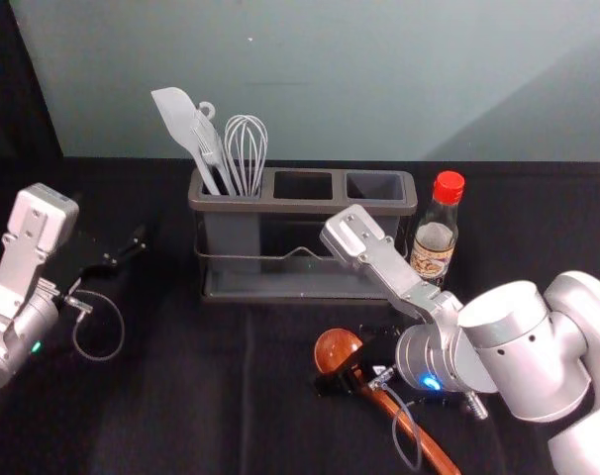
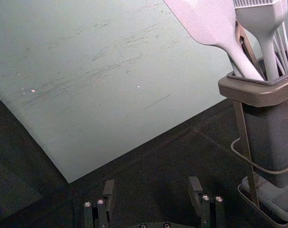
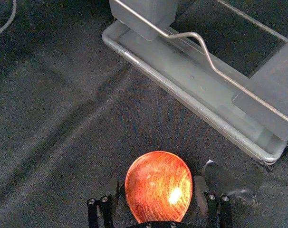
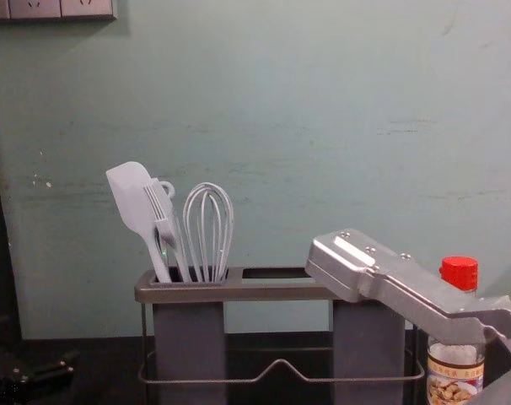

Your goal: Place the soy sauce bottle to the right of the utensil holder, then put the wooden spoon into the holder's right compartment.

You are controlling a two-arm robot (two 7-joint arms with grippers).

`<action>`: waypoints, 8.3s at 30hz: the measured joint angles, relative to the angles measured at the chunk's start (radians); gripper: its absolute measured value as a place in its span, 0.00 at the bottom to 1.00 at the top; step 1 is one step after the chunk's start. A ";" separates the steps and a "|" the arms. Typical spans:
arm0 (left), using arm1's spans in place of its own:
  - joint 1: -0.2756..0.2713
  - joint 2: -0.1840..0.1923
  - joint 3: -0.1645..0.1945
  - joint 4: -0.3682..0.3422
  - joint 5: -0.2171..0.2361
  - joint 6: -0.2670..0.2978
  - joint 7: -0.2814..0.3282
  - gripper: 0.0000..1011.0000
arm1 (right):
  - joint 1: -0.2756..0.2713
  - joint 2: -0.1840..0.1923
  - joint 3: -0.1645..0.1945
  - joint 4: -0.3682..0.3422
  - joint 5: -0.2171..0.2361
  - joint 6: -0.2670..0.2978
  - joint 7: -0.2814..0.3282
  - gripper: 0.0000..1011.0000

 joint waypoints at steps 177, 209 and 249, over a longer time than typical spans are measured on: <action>0.000 0.000 0.000 0.000 0.000 0.000 0.000 0.99 | 0.186 -0.149 0.204 0.285 0.163 -1.200 -0.137 0.83; 0.000 0.000 0.000 0.000 0.000 0.000 0.000 0.99 | 0.085 -0.175 0.207 0.399 0.160 -1.286 -0.154 0.83; 0.000 0.000 0.000 0.000 0.000 0.000 0.000 0.99 | 0.069 -0.159 0.227 0.259 0.166 -1.286 -0.150 0.99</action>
